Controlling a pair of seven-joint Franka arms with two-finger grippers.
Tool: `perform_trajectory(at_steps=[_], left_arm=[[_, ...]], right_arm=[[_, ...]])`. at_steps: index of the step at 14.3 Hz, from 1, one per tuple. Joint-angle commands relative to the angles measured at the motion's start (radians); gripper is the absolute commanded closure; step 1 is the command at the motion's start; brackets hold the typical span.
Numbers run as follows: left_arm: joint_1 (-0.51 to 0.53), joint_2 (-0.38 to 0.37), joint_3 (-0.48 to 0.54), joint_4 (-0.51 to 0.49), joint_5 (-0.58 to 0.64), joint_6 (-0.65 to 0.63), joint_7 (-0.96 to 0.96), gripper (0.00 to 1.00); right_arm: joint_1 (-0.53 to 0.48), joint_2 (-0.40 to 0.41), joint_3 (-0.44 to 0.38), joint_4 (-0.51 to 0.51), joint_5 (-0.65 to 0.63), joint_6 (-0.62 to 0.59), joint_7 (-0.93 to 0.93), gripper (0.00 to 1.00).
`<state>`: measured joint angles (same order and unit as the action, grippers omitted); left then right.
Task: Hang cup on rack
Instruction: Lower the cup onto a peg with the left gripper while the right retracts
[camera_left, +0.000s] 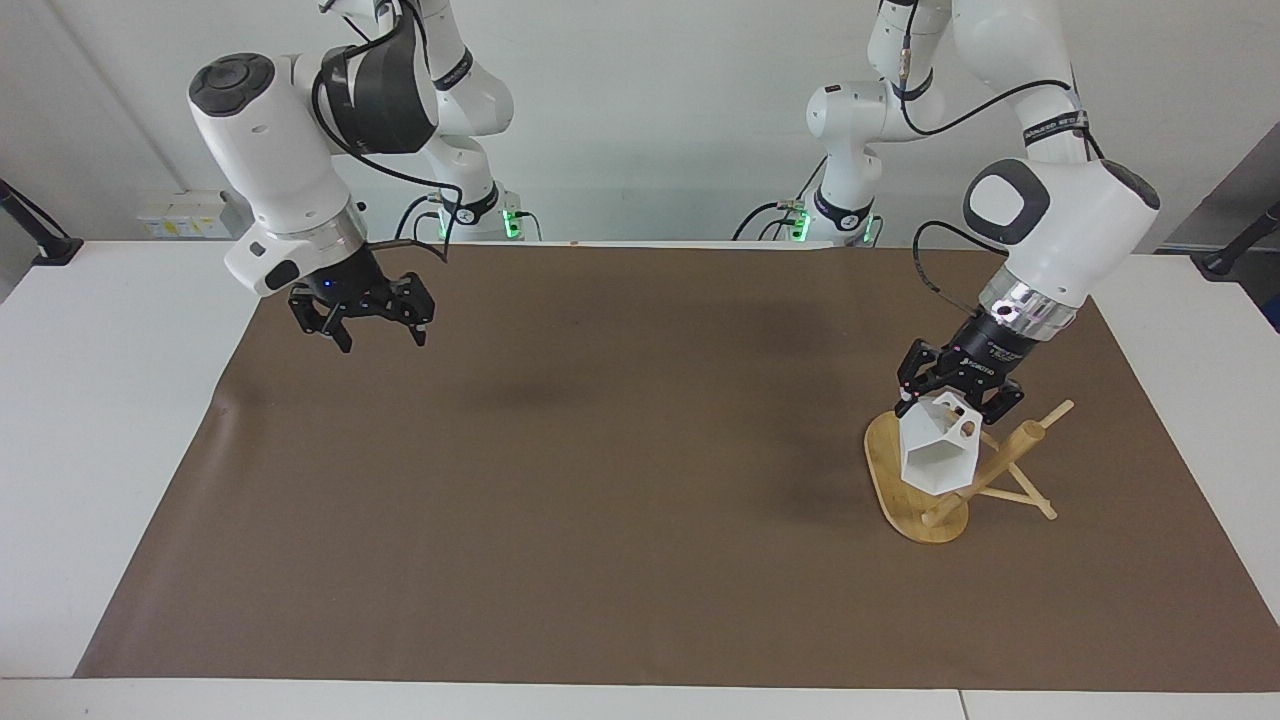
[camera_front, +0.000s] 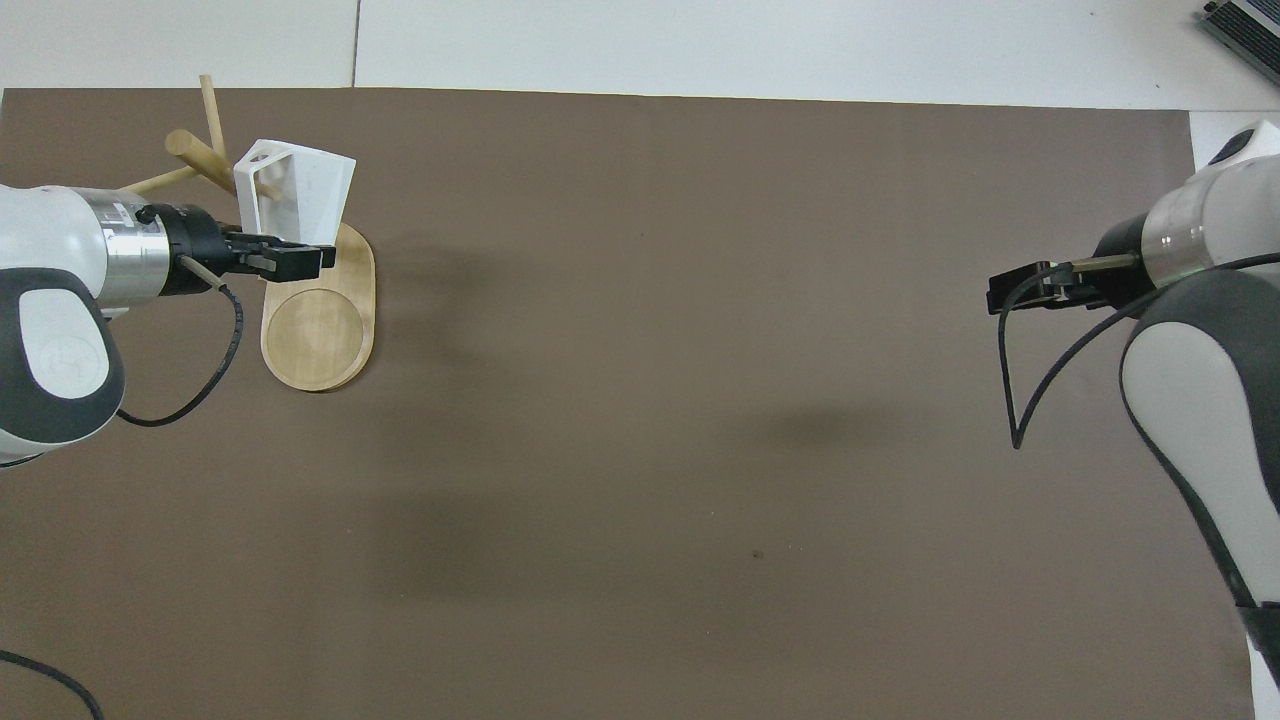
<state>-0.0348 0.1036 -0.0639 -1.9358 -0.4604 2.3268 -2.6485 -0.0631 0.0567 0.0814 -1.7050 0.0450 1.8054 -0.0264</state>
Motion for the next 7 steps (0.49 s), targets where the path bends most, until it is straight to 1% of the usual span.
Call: perform_trajectory(at_steps=[1,5,7], left_arm=[[0.001,-0.019,-0.005,-0.06,0.011,0.068,-0.054,1.0],[0.003,-0.022,-0.005,-0.069,0.011,0.075,-0.114,1.0],[0.004,-0.024,-0.005,-0.071,0.011,0.075,-0.129,1.0]], right_arm=[[-0.004,-0.031,-0.038,-0.021,-0.024,-0.015,-0.015,0.0],[-0.004,-0.041,-0.118,-0.021,-0.021,0.003,-0.006,0.0],[-0.004,-0.041,-0.123,-0.022,-0.02,-0.011,-0.013,0.0]])
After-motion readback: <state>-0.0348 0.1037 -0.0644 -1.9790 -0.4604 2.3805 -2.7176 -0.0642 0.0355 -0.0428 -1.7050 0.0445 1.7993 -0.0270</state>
